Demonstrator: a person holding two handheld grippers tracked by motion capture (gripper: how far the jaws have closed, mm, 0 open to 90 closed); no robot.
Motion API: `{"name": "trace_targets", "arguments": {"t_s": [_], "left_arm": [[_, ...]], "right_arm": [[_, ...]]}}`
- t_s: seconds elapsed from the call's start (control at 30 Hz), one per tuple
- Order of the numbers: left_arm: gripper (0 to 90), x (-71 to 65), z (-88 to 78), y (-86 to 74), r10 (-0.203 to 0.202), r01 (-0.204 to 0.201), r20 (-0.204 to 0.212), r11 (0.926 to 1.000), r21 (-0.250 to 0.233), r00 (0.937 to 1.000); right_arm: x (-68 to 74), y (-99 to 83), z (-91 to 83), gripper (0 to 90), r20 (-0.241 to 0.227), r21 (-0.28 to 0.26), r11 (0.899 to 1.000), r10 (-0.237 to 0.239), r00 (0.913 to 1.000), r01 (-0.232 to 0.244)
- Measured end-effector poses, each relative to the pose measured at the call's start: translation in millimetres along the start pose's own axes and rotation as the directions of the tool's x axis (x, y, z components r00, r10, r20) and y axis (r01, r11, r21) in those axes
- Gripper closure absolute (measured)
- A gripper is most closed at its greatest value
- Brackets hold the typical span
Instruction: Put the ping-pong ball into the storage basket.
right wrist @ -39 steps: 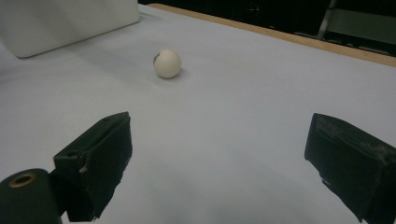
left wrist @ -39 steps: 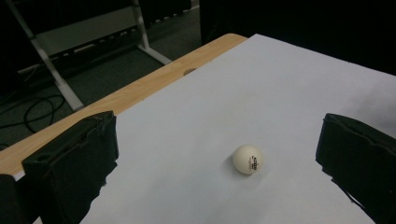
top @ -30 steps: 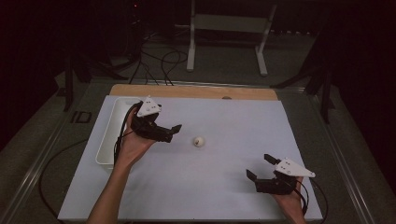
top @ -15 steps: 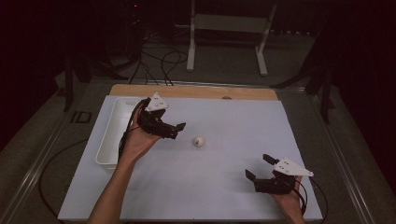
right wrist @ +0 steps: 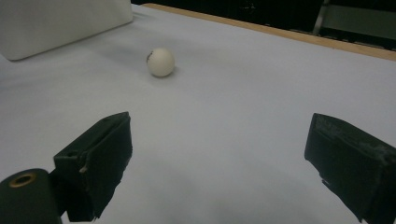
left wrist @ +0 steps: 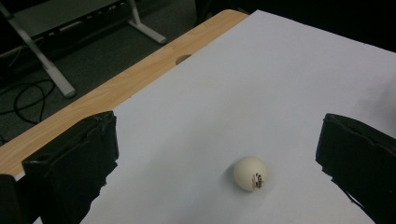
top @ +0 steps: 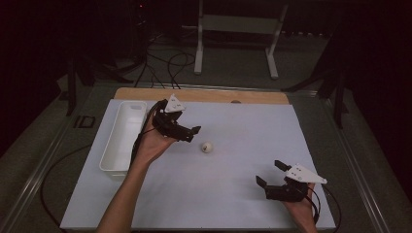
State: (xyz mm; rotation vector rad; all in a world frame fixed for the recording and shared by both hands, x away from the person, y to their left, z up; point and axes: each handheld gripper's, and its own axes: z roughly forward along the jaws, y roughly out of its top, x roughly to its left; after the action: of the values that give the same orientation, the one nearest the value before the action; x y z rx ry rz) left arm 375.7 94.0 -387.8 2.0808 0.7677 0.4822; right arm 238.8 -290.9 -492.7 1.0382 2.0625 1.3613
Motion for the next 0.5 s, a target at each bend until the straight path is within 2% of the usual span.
{"name": "trace_targets", "arguments": {"t_s": [0.3, 0.5], "left_arm": [[0.0, 0.7, 9.9, 6.9, -0.010, 0.010, 0.007, 0.9999, 0.008, 0.9999], [0.0, -1.0, 19.2, 9.9, -0.003, 0.002, 0.014, 0.9994, 0.034, 0.9999]], "right_arm": [[-2.1, -0.3, -1.4, 7.4, 0.006, 0.000, 1.000, 0.003, 1.0000, -0.003], [-3.1, -0.6, -2.0, 7.4, 0.011, 0.000, 1.000, 0.008, 0.9999, -0.008]]}}
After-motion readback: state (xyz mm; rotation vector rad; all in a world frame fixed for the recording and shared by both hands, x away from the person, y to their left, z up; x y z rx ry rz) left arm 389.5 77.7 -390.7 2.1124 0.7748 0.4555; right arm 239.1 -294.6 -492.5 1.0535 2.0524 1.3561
